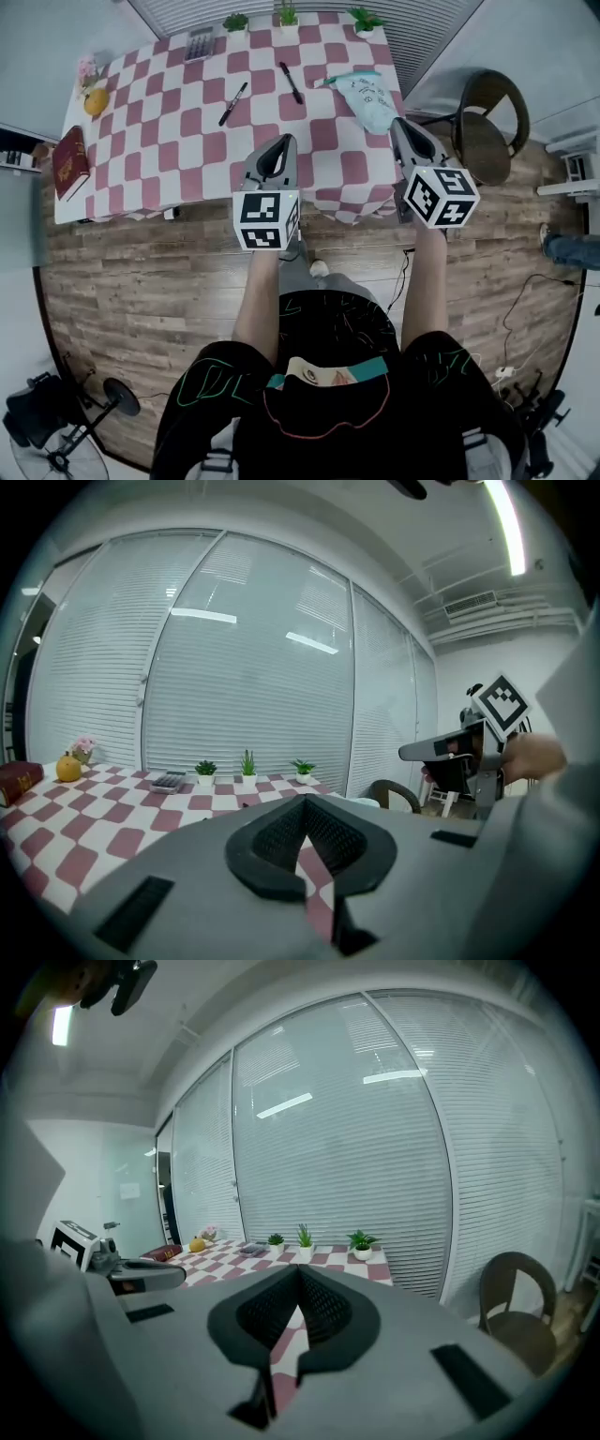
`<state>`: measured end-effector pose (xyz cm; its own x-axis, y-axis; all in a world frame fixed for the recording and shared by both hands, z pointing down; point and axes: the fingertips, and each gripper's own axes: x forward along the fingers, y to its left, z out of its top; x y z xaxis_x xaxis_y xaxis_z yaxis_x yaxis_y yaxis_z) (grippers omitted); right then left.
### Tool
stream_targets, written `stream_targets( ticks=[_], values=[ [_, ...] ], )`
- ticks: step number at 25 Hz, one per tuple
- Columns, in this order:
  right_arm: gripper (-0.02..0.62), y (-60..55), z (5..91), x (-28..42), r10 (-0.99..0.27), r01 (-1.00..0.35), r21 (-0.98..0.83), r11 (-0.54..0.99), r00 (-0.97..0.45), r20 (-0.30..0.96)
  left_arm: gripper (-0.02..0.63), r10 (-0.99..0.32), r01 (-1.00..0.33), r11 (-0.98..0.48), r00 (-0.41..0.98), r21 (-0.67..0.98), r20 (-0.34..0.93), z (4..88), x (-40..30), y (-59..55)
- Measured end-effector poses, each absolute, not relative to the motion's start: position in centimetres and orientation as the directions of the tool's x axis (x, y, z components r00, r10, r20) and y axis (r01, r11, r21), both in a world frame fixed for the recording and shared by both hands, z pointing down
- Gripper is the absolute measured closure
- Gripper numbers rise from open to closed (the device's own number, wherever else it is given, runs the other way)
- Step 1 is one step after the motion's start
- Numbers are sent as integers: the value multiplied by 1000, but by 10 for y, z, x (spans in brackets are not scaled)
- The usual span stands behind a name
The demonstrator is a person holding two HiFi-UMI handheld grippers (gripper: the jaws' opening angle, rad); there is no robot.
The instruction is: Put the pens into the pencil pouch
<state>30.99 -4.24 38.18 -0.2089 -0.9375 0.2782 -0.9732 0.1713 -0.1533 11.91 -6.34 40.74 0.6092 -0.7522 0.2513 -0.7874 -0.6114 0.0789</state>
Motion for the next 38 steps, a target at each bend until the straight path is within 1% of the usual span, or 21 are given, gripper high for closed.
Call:
stream_targets(
  ticks=[4, 12, 20, 26, 28, 29, 30, 31, 34, 37, 38],
  values=[
    [594, -82, 384, 329, -927, -984, -94, 149, -172, 334, 607, -719, -758, -642, 648, 116, 251, 413, 140, -102],
    [594, -162, 420, 349, -872, -989, 13, 150, -126, 473, 607, -675, -726, -661, 685, 188, 275, 440, 150, -163],
    [594, -214, 464, 353, -752, -977, 62, 204, -115, 649, 607, -627, -690, -688, 722, 225, 293, 456, 156, -200],
    [591, -232, 487, 349, -639, -965, 37, 260, -143, 756, 607, -593, -663, -704, 747, 257, 301, 463, 160, -214],
    [567, -234, 494, 349, -600, -961, 25, 274, -151, 785, 607, -587, -659, -704, 750, 265, 305, 467, 161, -217],
    [536, -234, 498, 349, -578, -959, 13, 284, -160, 800, 607, -585, -658, -703, 751, 269, 307, 468, 162, -218],
    [487, -234, 502, 350, -554, -955, -1, 296, -172, 815, 607, -585, -659, -701, 750, 273, 308, 470, 162, -219],
    [460, -235, 506, 351, -530, -952, -11, 307, -181, 828, 607, -585, -660, -699, 749, 276, 311, 471, 163, -219],
    [445, -241, 516, 356, -480, -946, -16, 324, -178, 859, 607, -588, -668, -690, 742, 279, 321, 473, 163, -223],
    [434, -241, 530, 357, -412, -942, -64, 329, -204, 888, 607, -596, -678, -678, 733, 283, 329, 478, 164, -223],
    [417, -239, 535, 357, -386, -941, -85, 328, -216, 897, 607, -596, -679, -678, 732, 283, 330, 478, 166, -222]
  ],
)
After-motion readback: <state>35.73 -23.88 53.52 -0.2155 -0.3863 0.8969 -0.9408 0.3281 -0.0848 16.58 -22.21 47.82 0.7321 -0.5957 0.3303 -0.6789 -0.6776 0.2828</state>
